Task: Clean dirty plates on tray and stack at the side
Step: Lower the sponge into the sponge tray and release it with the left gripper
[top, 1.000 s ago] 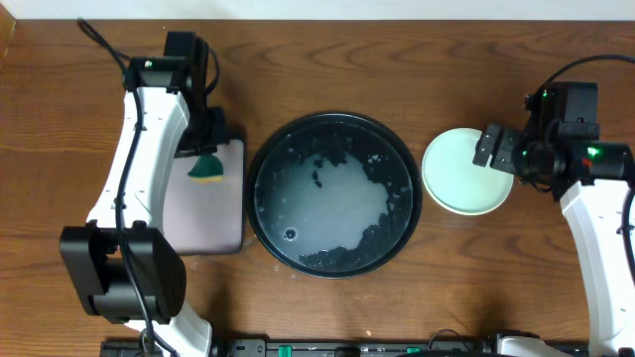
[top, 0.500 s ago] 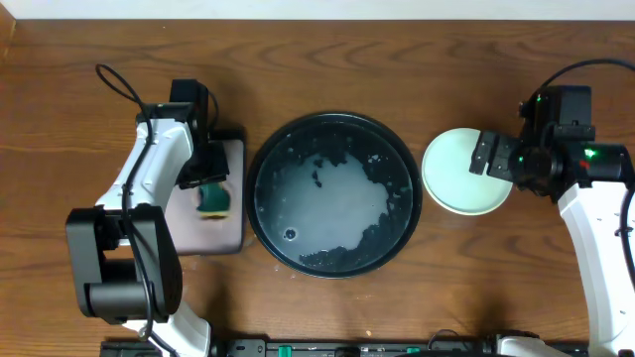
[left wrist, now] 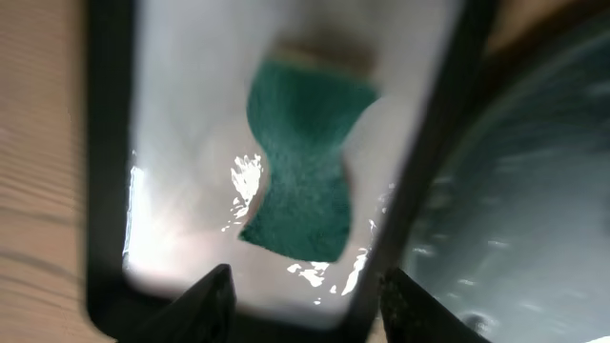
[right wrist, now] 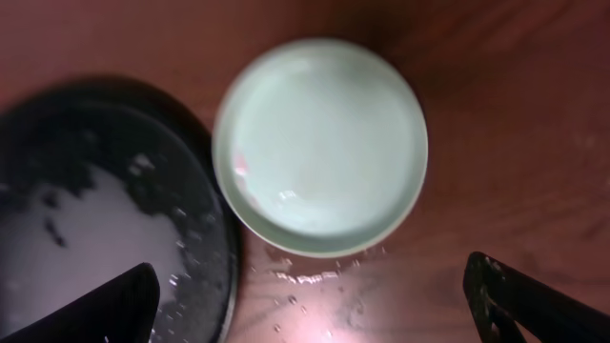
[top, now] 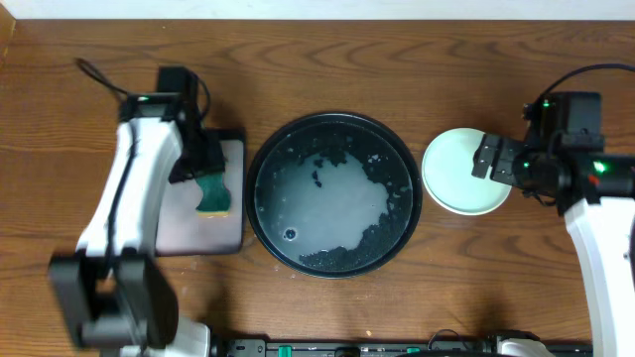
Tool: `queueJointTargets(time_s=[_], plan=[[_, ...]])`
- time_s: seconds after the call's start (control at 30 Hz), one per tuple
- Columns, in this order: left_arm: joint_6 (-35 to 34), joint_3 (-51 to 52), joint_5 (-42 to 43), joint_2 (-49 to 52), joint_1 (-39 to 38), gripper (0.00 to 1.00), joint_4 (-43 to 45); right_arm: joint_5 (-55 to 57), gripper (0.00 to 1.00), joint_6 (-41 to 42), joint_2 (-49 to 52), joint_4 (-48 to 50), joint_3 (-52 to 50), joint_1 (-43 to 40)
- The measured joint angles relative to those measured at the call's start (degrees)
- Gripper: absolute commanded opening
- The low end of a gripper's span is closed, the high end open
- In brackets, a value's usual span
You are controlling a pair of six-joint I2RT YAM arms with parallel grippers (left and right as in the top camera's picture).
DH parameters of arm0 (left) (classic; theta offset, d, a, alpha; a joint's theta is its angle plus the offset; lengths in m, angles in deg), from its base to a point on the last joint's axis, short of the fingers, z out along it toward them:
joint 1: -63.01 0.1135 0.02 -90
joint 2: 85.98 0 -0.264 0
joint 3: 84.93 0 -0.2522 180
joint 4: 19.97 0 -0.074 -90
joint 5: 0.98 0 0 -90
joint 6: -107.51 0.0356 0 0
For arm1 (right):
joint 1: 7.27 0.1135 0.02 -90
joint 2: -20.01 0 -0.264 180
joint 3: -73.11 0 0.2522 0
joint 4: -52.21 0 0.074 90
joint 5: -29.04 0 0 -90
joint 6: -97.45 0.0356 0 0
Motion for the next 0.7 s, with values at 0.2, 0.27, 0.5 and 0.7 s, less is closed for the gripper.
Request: queueJointTargets(time_s=[0.2,0.27,0.5,0.7], plan=[[-0.09,-2.16,0.31,-15.93,0.0,0.76,0.28,-0.98,0.99,0.0,-9.38,3.76,0.0,0.0],[-0.09,-2.34,0.33,-19.56,0.0,0.76,0.22,-1.14,0.99,0.0,-13.03,5.09,0.0,0.0],[-0.09,-2.36,0.33,-24.63,0.0,0.76,-0.15,-1.31,0.99,0.02,-25.2,7.17,0.04,0.0],[-0.09,-2.36,0.31,-25.49,0.0,0.76,-0.17,-1.33,0.99,0.02,-30.99,4.55,0.09,0.0]])
